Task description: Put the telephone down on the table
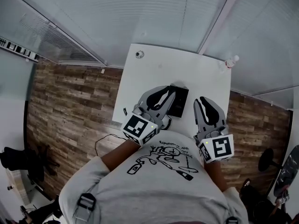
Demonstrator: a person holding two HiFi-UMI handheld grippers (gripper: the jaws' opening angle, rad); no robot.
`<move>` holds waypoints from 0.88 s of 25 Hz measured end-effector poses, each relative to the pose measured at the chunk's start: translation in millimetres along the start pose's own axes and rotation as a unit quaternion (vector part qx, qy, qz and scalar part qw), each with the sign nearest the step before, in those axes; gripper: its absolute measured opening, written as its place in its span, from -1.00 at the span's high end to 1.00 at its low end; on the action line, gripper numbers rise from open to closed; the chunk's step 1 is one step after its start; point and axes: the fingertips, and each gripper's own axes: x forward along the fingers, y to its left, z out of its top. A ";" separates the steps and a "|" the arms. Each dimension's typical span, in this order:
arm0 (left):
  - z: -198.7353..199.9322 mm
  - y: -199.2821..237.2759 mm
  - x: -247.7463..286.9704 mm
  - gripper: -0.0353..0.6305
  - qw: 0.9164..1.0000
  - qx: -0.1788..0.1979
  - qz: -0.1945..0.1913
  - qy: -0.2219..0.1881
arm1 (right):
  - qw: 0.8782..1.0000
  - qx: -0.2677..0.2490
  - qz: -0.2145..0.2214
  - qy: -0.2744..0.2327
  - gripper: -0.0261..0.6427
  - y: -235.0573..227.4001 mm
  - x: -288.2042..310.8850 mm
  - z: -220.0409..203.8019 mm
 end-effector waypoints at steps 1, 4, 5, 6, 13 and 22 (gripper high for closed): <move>-0.4 -1.2 -0.4 0.70 1.000 0.001 -0.002 0.002 | 1.000 -0.001 -0.002 -0.002 0.77 -0.1 -1.4 1.7; -4.2 -1.7 -1.8 0.70 1.000 0.003 -0.004 0.009 | 1.000 -0.002 -0.005 -0.006 0.76 0.1 -2.6 3.4; -5.0 -0.6 -1.8 0.70 1.000 0.002 -0.004 0.010 | 1.000 -0.002 -0.005 -0.006 0.76 0.0 -1.8 2.7; -5.2 0.9 -1.6 0.70 1.000 0.002 -0.002 0.010 | 1.000 -0.001 -0.005 -0.005 0.77 -0.1 -0.7 1.9; -4.8 0.8 -5.7 0.70 1.000 -0.002 0.001 0.008 | 1.000 -0.001 -0.001 -0.003 0.76 5.6 0.7 -0.8; -7.6 1.0 -4.3 0.70 1.000 -0.005 -0.003 0.016 | 1.000 0.002 -0.002 0.001 0.76 3.4 2.0 -3.3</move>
